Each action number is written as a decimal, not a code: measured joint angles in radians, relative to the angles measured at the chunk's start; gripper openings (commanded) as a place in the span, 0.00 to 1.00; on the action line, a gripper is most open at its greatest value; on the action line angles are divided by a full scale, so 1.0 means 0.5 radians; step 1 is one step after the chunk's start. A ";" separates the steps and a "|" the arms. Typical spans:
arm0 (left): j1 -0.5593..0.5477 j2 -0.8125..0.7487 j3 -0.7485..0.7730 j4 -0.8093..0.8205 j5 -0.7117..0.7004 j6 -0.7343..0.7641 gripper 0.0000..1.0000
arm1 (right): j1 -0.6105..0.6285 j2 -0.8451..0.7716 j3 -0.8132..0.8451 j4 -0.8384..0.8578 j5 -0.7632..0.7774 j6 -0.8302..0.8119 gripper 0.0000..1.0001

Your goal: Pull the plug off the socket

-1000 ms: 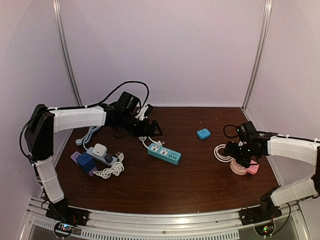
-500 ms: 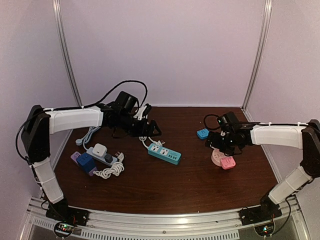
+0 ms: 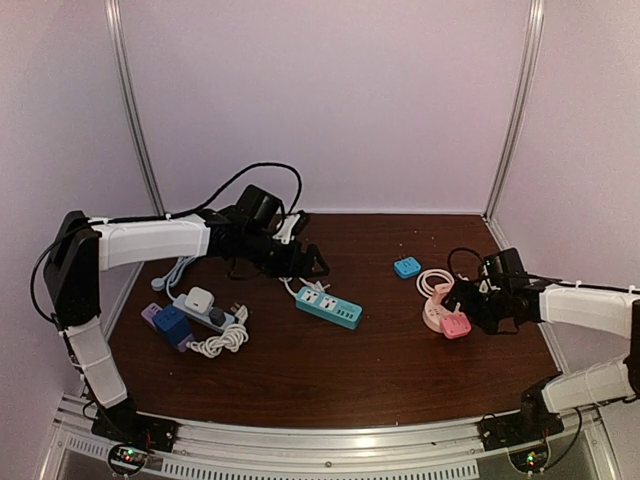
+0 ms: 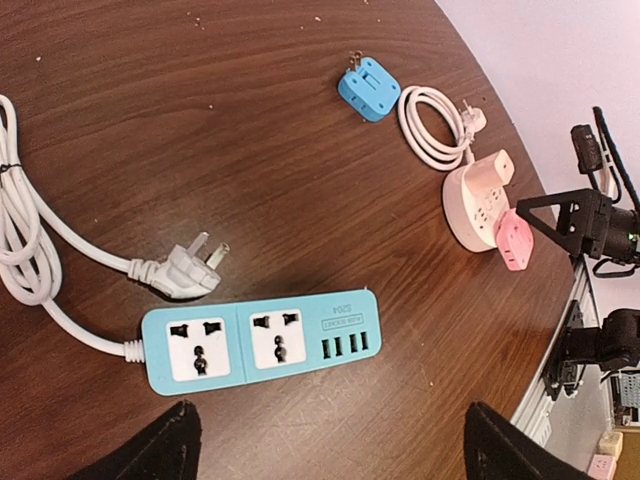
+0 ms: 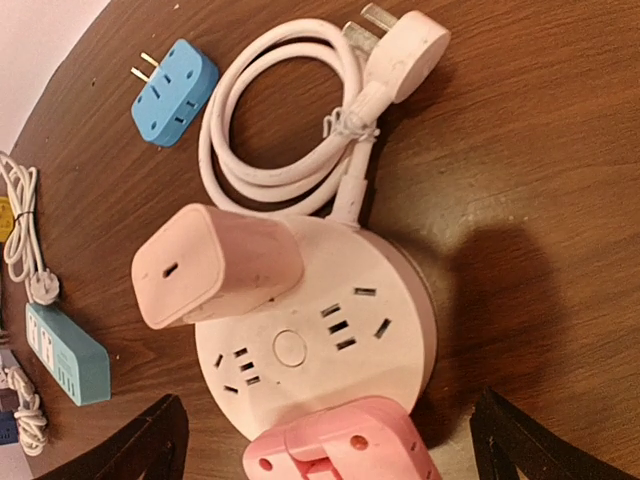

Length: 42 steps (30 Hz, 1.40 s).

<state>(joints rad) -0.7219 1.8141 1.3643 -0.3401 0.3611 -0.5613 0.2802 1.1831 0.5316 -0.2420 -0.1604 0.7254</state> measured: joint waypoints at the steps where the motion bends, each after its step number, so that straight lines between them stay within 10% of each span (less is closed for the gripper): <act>1: -0.003 0.000 0.000 0.000 -0.001 -0.003 0.92 | 0.014 0.020 0.000 0.020 -0.039 0.000 1.00; 19: -0.009 0.000 0.005 0.000 -0.036 -0.122 0.92 | 0.871 0.797 0.594 0.420 -0.107 0.373 1.00; 42: -0.343 0.544 0.224 0.526 -0.187 -1.057 0.76 | 0.388 0.336 0.548 0.147 -0.001 -0.034 1.00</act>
<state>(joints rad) -0.8936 2.0861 1.4761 -0.0769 0.2676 -1.0901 0.4744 1.3514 0.8055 -0.1684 -0.1608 0.7086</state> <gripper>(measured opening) 0.754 0.997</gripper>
